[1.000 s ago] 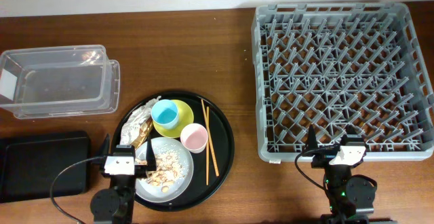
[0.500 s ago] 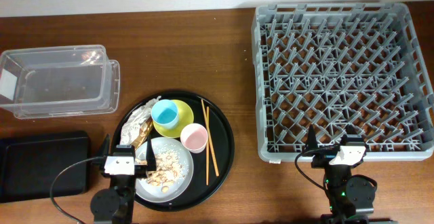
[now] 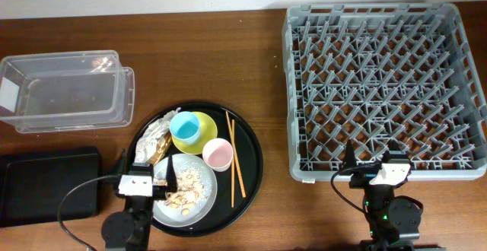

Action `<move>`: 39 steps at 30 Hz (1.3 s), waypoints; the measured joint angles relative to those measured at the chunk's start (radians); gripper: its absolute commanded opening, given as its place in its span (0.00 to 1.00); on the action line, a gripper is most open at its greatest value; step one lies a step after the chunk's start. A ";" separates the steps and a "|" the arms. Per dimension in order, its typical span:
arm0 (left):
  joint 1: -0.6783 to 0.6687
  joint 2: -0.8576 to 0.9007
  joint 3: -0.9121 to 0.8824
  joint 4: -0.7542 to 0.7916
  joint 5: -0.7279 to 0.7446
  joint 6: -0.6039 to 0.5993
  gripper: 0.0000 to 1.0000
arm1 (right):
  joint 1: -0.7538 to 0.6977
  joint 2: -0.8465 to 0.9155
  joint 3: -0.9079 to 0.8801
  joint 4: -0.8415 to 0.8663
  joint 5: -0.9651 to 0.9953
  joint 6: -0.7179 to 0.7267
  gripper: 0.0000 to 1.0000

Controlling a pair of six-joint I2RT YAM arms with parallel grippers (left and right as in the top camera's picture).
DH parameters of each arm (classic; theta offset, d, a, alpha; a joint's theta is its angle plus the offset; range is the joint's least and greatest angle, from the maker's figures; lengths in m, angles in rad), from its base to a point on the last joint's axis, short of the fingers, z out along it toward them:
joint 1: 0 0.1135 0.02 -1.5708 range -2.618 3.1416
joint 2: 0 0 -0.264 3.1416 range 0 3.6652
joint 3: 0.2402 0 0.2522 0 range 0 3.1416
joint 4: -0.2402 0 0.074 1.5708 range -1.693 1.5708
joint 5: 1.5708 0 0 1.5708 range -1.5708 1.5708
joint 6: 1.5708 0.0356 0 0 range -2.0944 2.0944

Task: Sort waste into correct bins and load items into the dishwasher rack
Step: 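Reach left gripper to the crumpled paper wrapper and grasp it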

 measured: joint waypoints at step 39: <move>-0.004 1.210 1.152 -1.168 0.159 -0.340 0.80 | 0.000 0.001 0.000 0.000 -0.008 -0.001 0.98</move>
